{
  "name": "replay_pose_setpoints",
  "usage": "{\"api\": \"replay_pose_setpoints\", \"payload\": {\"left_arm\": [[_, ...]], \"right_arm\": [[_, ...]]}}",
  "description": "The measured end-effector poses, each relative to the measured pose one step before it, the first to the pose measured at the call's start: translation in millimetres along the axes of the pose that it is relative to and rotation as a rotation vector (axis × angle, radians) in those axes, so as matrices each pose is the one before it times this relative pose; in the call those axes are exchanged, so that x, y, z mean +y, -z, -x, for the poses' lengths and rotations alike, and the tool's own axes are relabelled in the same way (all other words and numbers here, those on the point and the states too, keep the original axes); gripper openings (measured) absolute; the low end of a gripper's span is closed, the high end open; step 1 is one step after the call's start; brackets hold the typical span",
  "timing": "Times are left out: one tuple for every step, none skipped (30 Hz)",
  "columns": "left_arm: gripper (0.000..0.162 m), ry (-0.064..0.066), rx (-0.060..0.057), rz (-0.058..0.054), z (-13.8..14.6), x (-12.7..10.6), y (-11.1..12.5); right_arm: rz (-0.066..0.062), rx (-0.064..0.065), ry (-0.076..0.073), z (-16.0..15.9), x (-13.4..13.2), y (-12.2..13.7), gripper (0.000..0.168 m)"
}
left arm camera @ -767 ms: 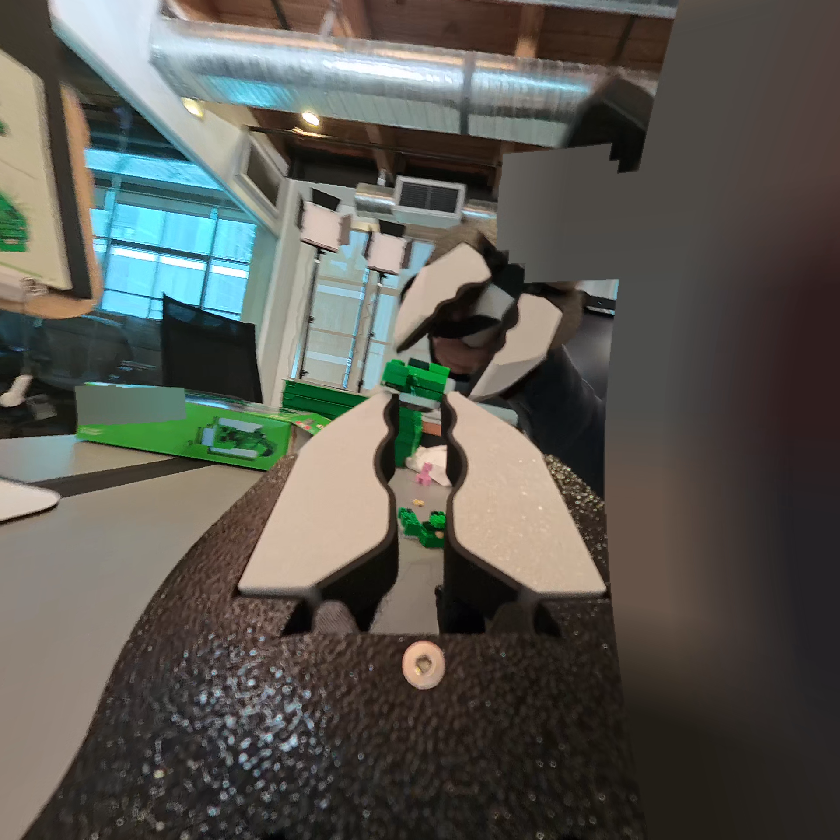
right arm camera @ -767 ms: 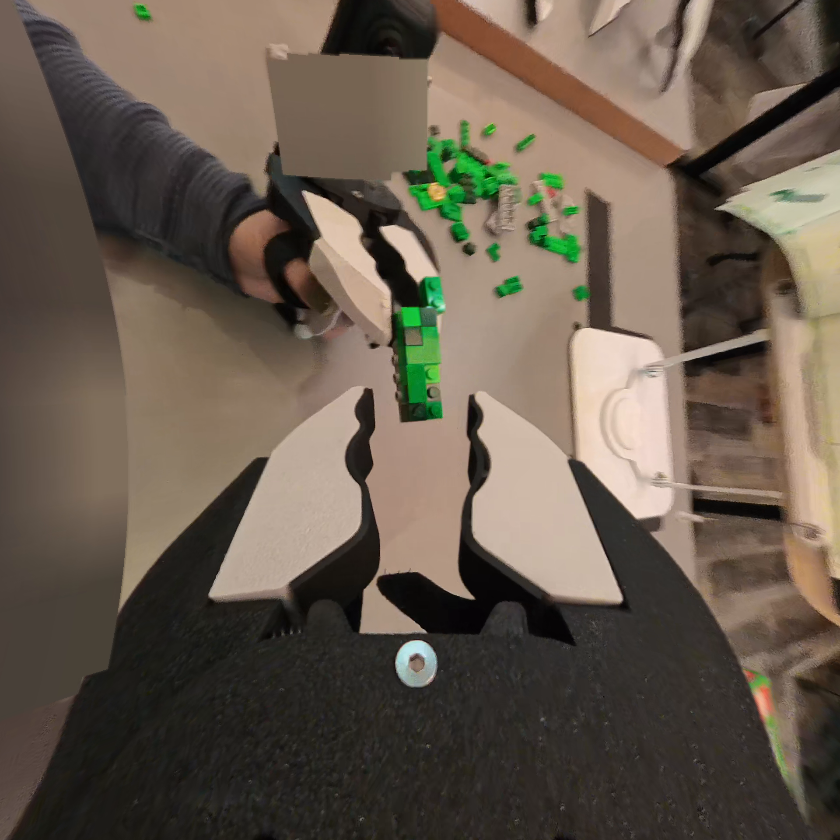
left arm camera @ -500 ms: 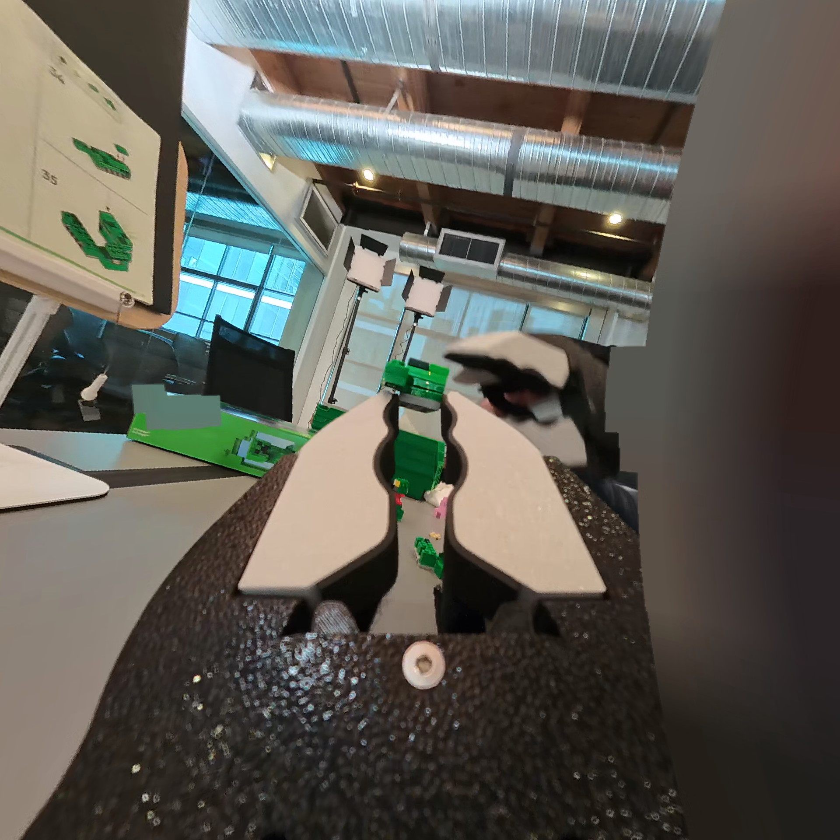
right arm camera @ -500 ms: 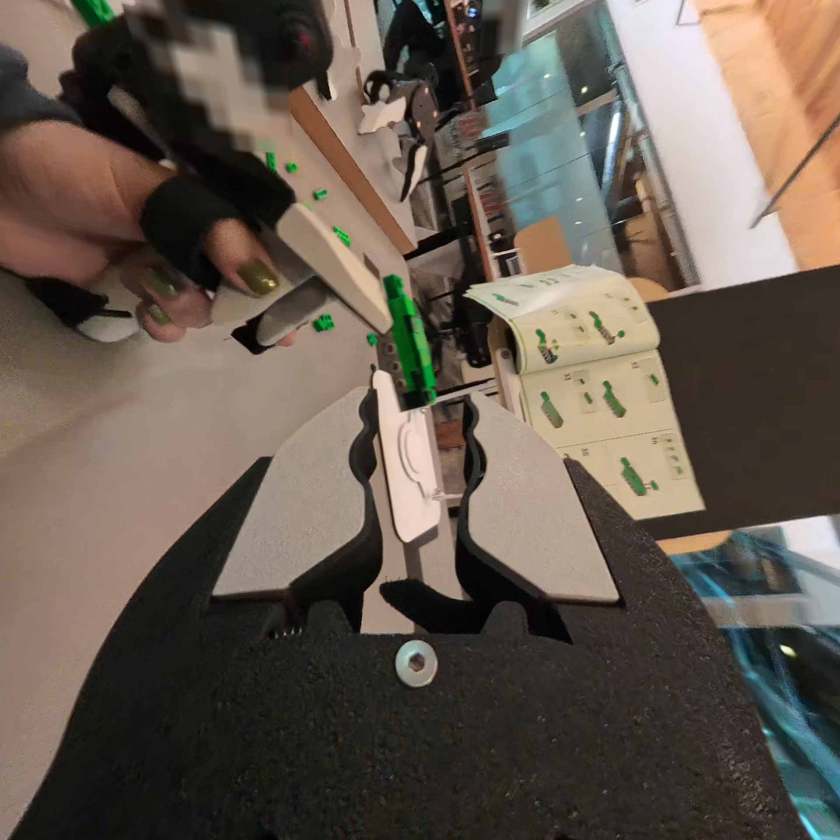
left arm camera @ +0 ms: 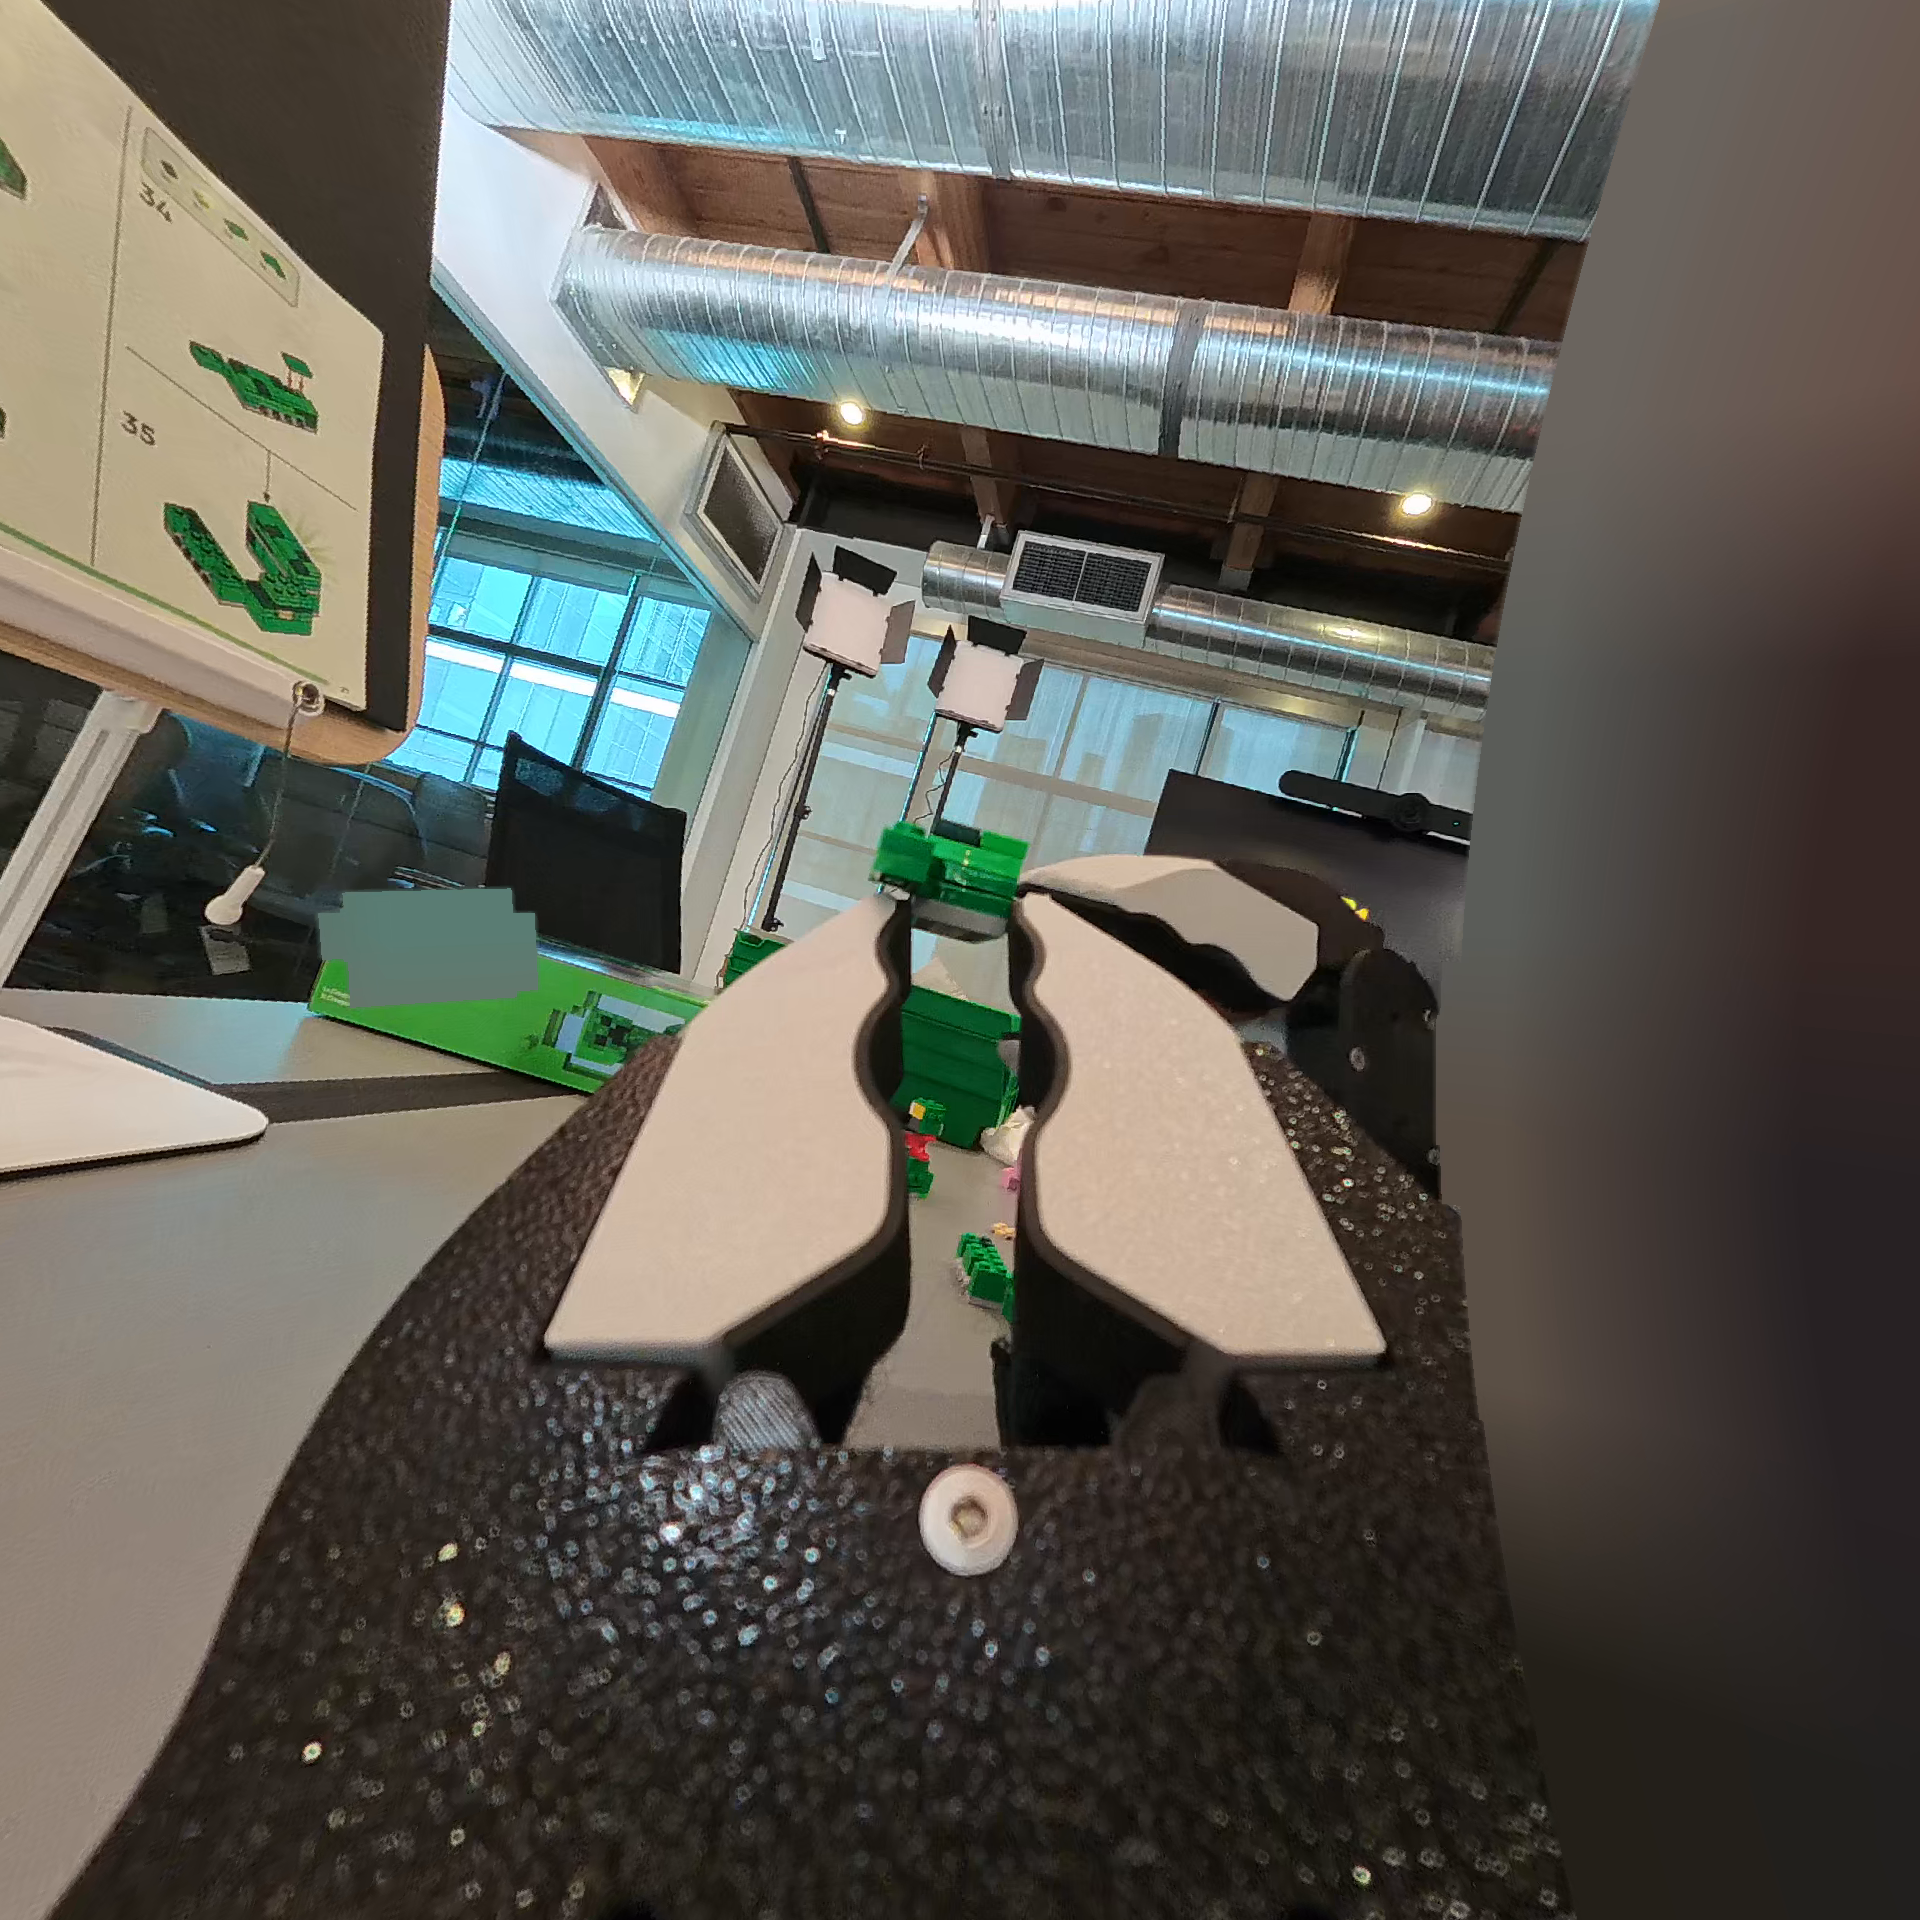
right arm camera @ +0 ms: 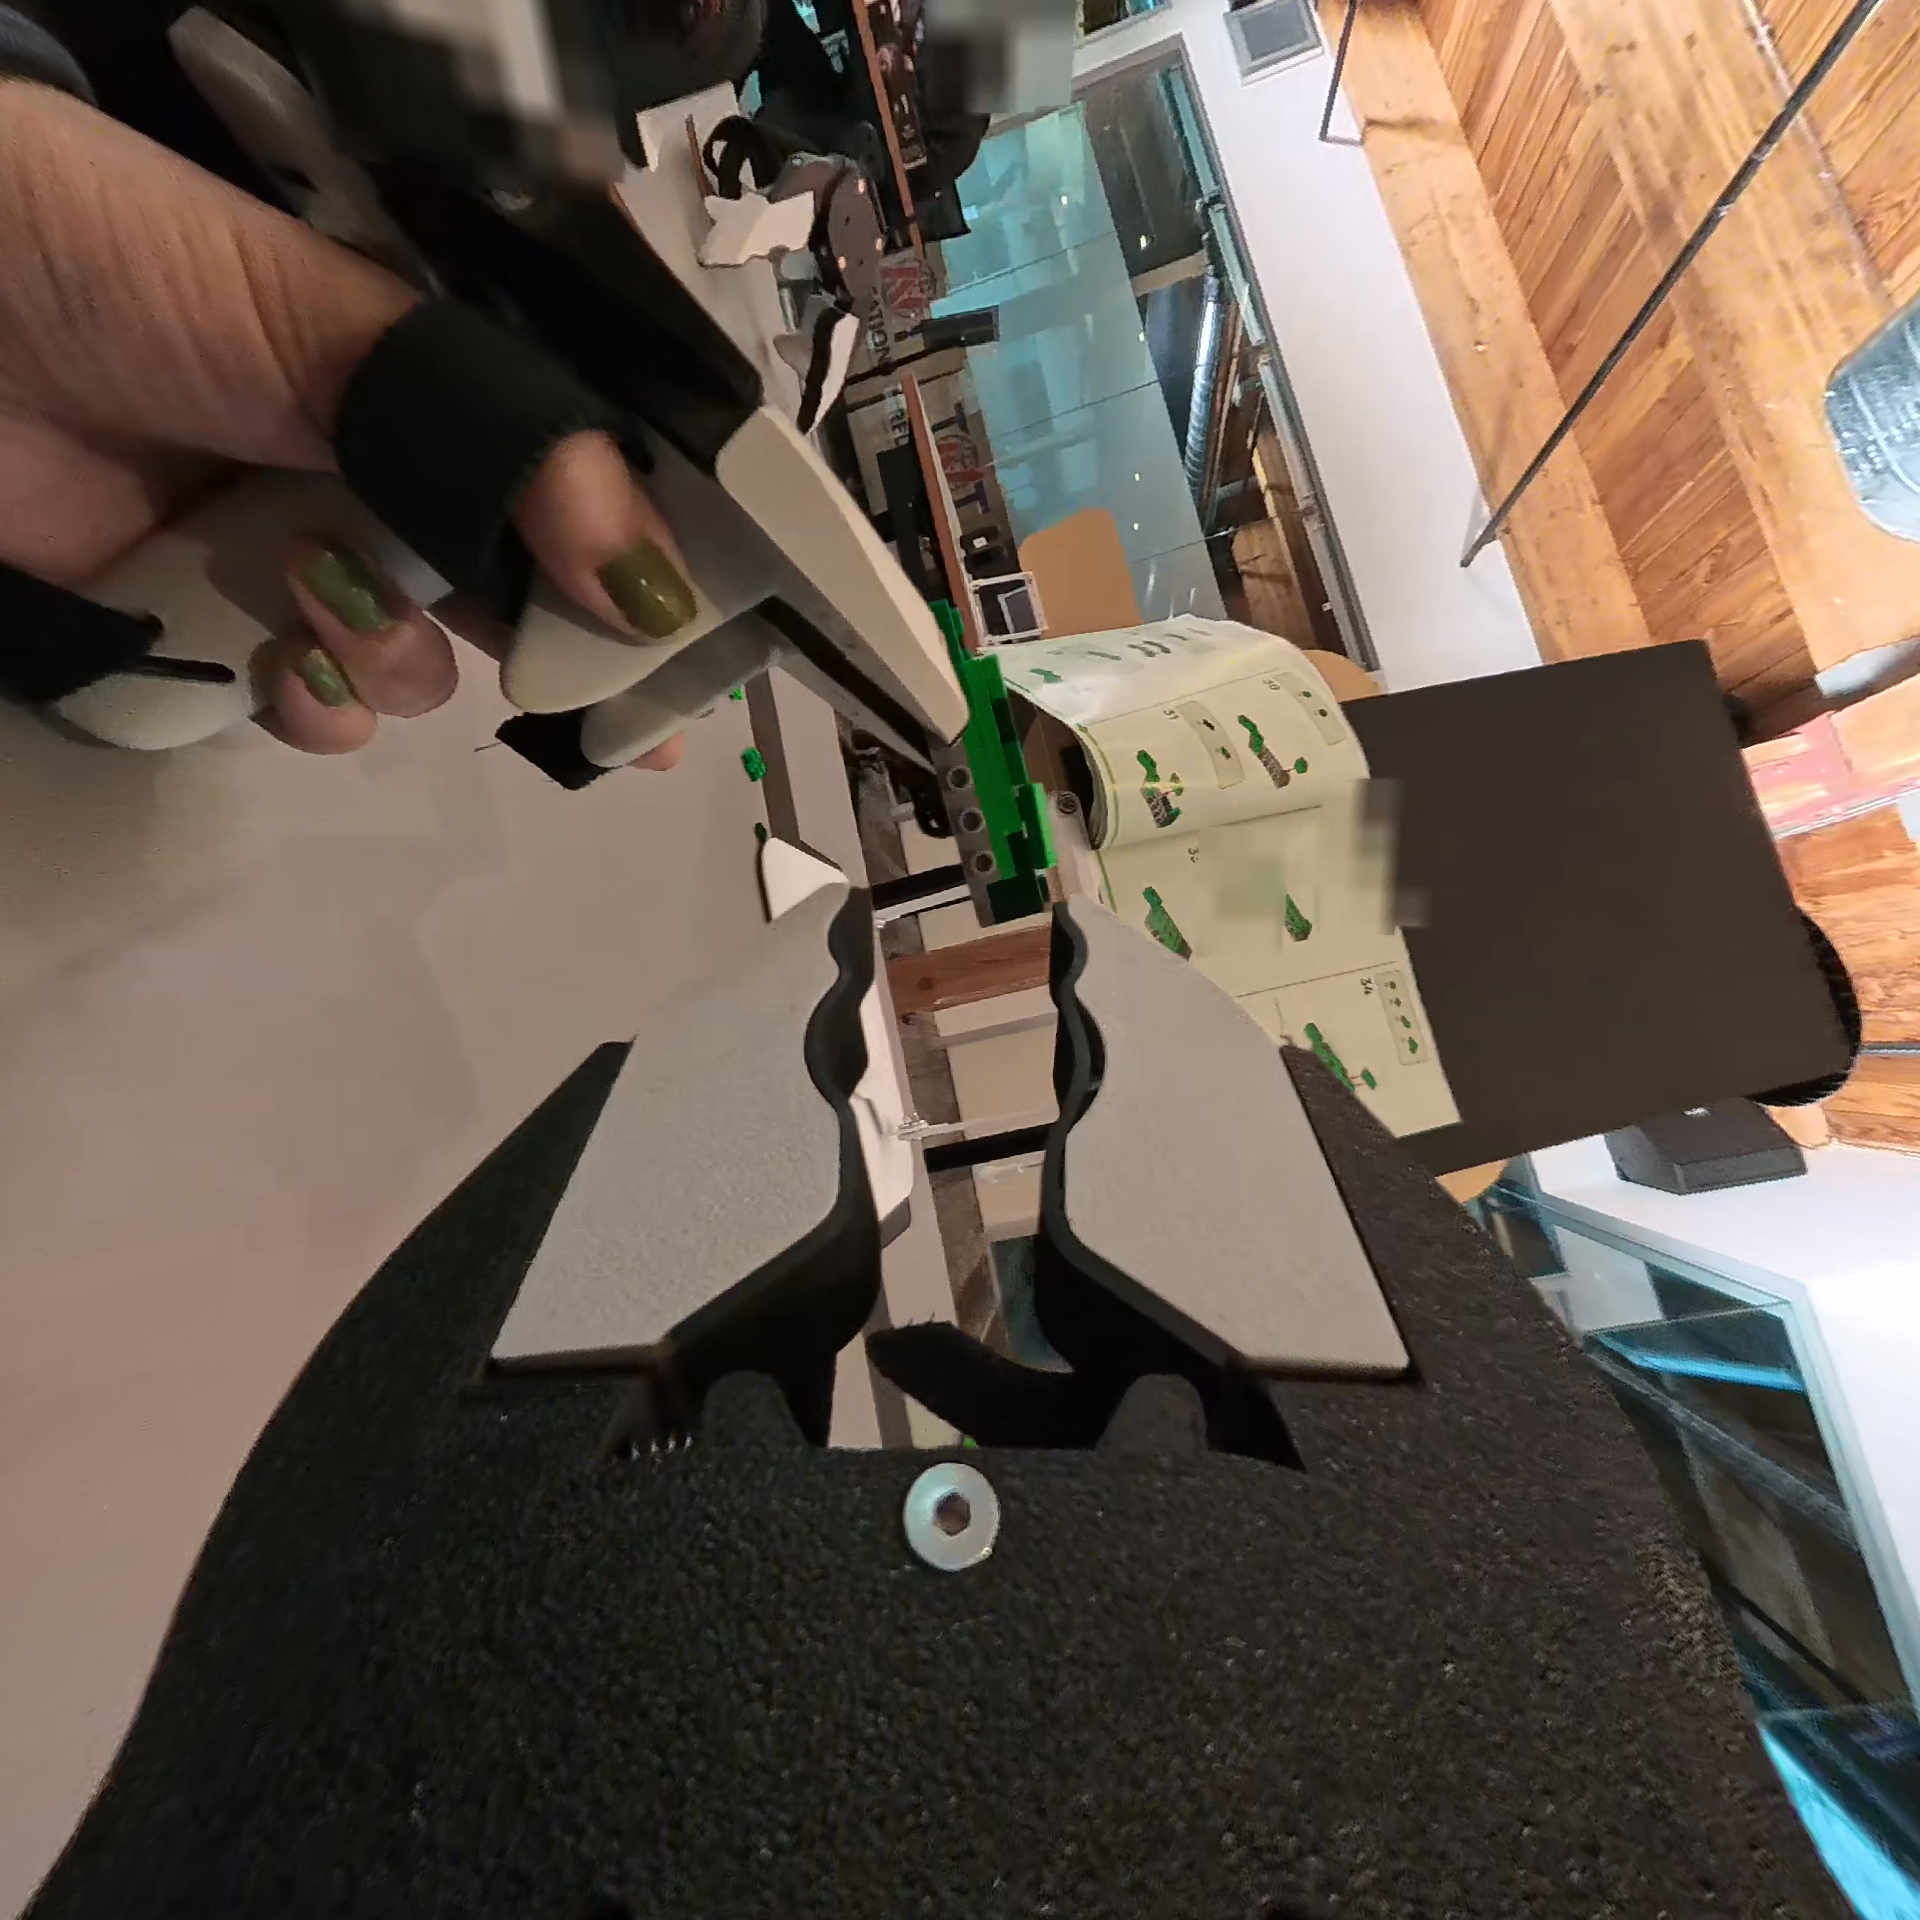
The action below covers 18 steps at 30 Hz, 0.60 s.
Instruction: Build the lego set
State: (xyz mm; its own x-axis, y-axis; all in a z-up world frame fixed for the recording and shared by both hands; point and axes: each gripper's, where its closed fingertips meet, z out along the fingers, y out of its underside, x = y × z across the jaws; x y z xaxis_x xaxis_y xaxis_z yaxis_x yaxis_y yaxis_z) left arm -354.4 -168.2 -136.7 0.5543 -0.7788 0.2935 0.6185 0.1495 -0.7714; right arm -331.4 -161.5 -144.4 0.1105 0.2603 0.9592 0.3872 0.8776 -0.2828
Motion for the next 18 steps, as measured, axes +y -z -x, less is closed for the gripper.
{"api": "replay_pose_setpoints", "payload": {"left_arm": [[0.017, -0.0026, -0.0017, 0.0007, 0.06, 0.16, -0.05], [0.017, -0.0010, -0.0001, 0.0007, -0.11, 0.20, 0.00], [0.017, 0.0001, 0.0002, 0.0005, 0.02, 0.01, -0.08], [0.017, 0.0001, -0.0005, -0.0004, 0.08, 0.02, 0.02], [0.017, 0.0006, 0.0000, -0.0008, 0.05, -0.09, 0.06], [0.017, 0.0010, 0.0005, -0.0004, 0.05, -0.16, 0.02], [0.017, 0.0006, 0.0000, -0.0003, 0.04, -0.02, 0.09], [0.017, 0.0003, 0.0003, 0.0000, 0.02, 0.02, -0.06], [0.017, 0.0002, 0.0004, 0.0006, -0.07, 0.08, 0.04], [0.017, -0.0005, -0.0006, 0.0004, 0.03, 0.03, -0.09], [0.017, -0.0013, -0.0005, 0.0003, -0.01, 0.00, -0.03], [0.017, -0.0007, -0.0003, 0.0005, -0.05, 0.11, 0.04], [0.017, -0.0001, -0.0005, -0.0002, 0.07, -0.02, -0.01], [0.017, 0.0001, -0.0007, -0.0009, 0.17, -0.10, 0.05], [0.017, 0.0004, -0.0005, -0.0009, 0.01, -0.20, 0.05], [0.017, 0.0005, -0.0004, -0.0008, 0.15, -0.15, 0.11], [0.017, 0.0007, 0.0001, -0.0004, 0.03, -0.03, 0.08], [0.017, 0.0001, 0.0000, 0.0002, 0.07, 0.05, -0.04]], "right_arm": [[-0.0002, 0.0048, 0.0117, 0.90, 0.80, -0.95, 0.032], [0.0006, 0.0022, 0.0102, 1.20, 0.70, -0.94, 0.031], [-0.0015, 0.0055, 0.0085, 0.62, 0.31, -0.63, 0.031], [-0.0038, 0.0089, 0.0055, -0.26, -0.29, -0.30, 0.031], [-0.0069, 0.0073, 0.0027, -0.33, -0.90, 0.06, 0.031], [-0.0059, 0.0024, 0.0006, -0.03, -0.89, 0.12, 0.031], [-0.0016, 0.0016, 0.0006, -0.01, -0.34, -0.03, 0.031], [0.0021, 0.0006, 0.0031, 0.02, 0.29, -0.25, 0.031], [0.0035, 0.0012, 0.0050, -0.16, 0.81, -0.39, 0.031], [0.0019, 0.0015, 0.0051, -0.30, 0.52, -0.38, 0.031], [0.0014, 0.0009, 0.0038, -0.57, 0.53, -0.29, 0.031], [0.0013, -0.0012, 0.0022, -0.52, 0.25, -0.45, 0.031], [0.0013, 0.0001, 0.0022, -0.71, 0.35, -0.49, 0.031], [0.0008, 0.0003, 0.0047, -0.79, 0.22, -0.48, 0.031], [0.0023, -0.0003, 0.0066, -0.64, 0.43, -0.69, 0.031], [0.0016, 0.0026, 0.0077, -0.91, 0.42, -0.64, 0.031], [0.0006, 0.0008, 0.0076, -0.45, 0.19, -0.53, 0.030], [0.0009, -0.0012, 0.0049, -0.10, 0.30, -0.55, 0.030]]}}
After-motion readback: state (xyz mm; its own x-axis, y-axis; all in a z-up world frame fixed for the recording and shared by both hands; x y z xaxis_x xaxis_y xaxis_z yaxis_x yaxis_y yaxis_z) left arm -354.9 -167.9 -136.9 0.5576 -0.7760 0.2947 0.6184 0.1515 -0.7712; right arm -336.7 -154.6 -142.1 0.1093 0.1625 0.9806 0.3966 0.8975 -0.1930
